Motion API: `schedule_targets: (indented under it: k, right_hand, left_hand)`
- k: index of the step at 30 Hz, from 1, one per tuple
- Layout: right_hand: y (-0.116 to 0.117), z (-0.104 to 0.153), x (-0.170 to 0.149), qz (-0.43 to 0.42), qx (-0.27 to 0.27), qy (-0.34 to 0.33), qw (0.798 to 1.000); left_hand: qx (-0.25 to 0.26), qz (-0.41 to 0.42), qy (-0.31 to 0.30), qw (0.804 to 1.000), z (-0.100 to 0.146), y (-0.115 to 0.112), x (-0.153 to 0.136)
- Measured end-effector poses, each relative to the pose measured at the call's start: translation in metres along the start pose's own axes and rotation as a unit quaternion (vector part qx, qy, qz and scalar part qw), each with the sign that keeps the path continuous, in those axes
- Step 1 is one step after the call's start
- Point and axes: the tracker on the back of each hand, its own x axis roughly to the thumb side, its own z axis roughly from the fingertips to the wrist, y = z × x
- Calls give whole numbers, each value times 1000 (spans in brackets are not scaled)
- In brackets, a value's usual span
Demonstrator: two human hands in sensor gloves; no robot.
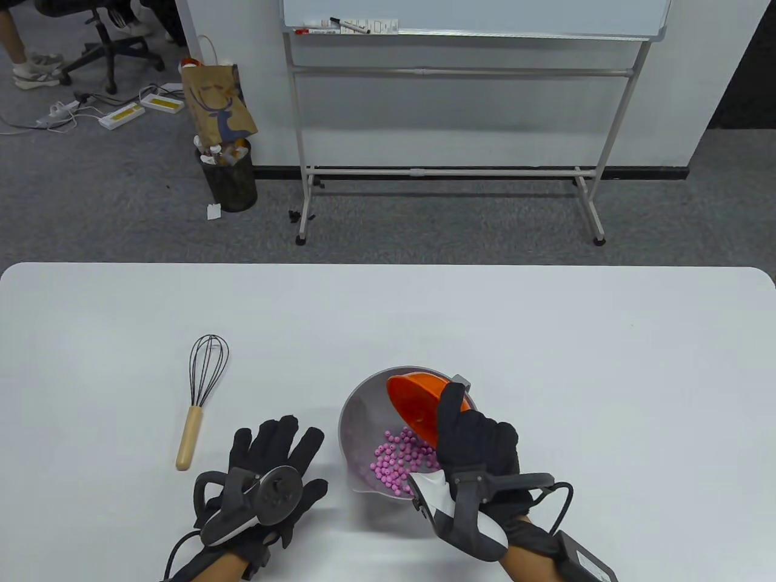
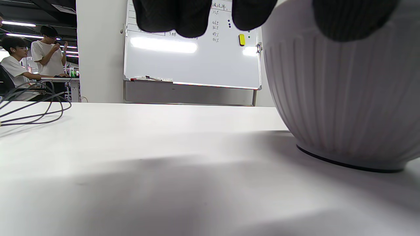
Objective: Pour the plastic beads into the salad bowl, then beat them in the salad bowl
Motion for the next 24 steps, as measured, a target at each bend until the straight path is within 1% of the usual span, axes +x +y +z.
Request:
schedule_targets:
  k: [3,6,8,10,11,12,13,14,15,16,17,18,19,21,22,24]
  right_hand:
    - [0,0,-3,-5,6,6,1000]
    - [2,-4,-13,-29,24,35,999]
    - [7,-10,-28,-83,73,84,990]
    - [15,-14,-46,-156,128,142,969]
    - [20,-15,-55,-192,155,174,953]
    - [26,-15,-68,-233,183,211,932]
    - [29,-14,-76,-255,196,231,918]
    - [35,-12,-90,-288,214,268,894]
    - [37,-11,-97,-302,220,285,883]
    - [42,-8,-109,-323,229,310,865]
    - [48,-3,-123,-349,238,342,839]
    - [52,0,-130,-360,242,357,827]
    - [57,5,-140,-376,247,380,808]
    - [69,17,-159,-406,257,424,767]
    - [73,22,-165,-414,261,438,754]
    - [90,40,-183,-423,270,478,721]
  left_hand:
    - [-1,-1,0,1000,0,0,0]
    - [0,-2,0,1000,0,0,1]
    - [1,-1,0,1000,0,1,1]
    - [1,0,1,1000,0,1,1]
    - [2,1,0,1000,0,1,1]
    - [1,1,0,1000,0,0,1]
    - [1,0,0,1000,0,0,1]
    - [0,-1,-1,1000,0,0,1]
    - [-1,-1,-1,1000,0,0,0]
    - [-2,-2,-1,1000,-1,-1,0]
    - [-3,-2,0,1000,-1,-1,0]
    - [-3,-2,0,1000,-1,-1,0]
    - [-3,-2,1,1000,-1,-1,0]
    - [-4,-2,2,1000,-1,-1,0]
    - [-4,-2,2,1000,-1,0,0]
    - [-3,-1,4,1000,-1,0,-1]
